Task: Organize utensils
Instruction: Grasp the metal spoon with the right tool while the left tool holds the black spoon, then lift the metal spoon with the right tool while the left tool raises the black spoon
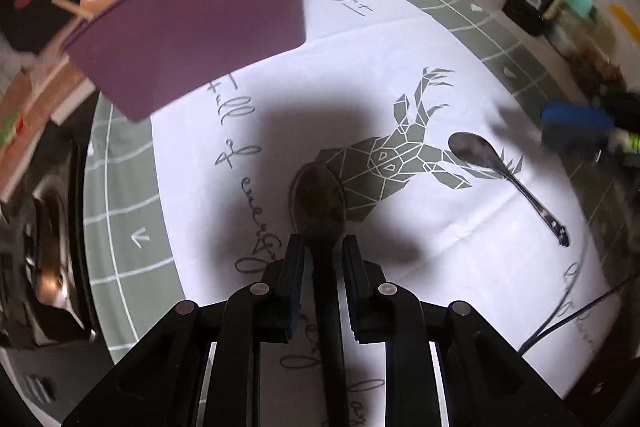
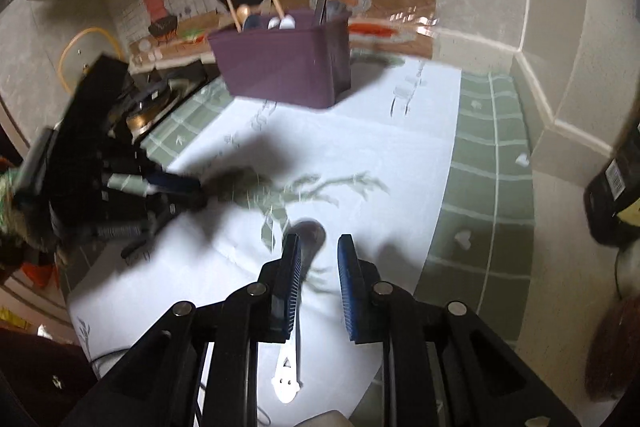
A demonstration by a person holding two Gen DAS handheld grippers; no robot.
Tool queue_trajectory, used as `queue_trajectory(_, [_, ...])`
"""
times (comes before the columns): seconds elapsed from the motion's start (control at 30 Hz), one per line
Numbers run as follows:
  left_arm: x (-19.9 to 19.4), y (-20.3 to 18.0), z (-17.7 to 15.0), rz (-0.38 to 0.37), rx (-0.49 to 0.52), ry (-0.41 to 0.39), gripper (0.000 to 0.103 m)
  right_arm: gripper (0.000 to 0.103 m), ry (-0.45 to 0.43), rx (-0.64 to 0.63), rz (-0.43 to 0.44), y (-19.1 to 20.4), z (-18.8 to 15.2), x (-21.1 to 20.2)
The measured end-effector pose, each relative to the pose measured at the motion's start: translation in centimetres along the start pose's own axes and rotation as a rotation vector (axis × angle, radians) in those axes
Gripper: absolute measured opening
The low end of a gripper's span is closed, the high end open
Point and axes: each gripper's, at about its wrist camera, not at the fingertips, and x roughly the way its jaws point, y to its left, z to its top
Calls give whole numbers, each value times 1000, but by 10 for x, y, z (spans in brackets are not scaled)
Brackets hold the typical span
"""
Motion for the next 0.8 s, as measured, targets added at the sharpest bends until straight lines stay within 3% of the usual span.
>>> queue_trajectory(0.1, [-1, 1, -5, -40, -7, 14, 21, 26, 38, -33, 0, 7, -7, 11])
queue_trajectory(0.23, [-3, -1, -9, -48, -27, 16, 22, 27, 78, -65, 2, 20, -10, 29])
queue_trajectory(0.37, [0, -1, -7, -52, -71, 9, 24, 27, 101, -101, -73, 30, -3, 47])
queue_trajectory(0.8, [16, -7, 26, -22, -62, 12, 31, 23, 74, -33, -33, 18, -2, 42])
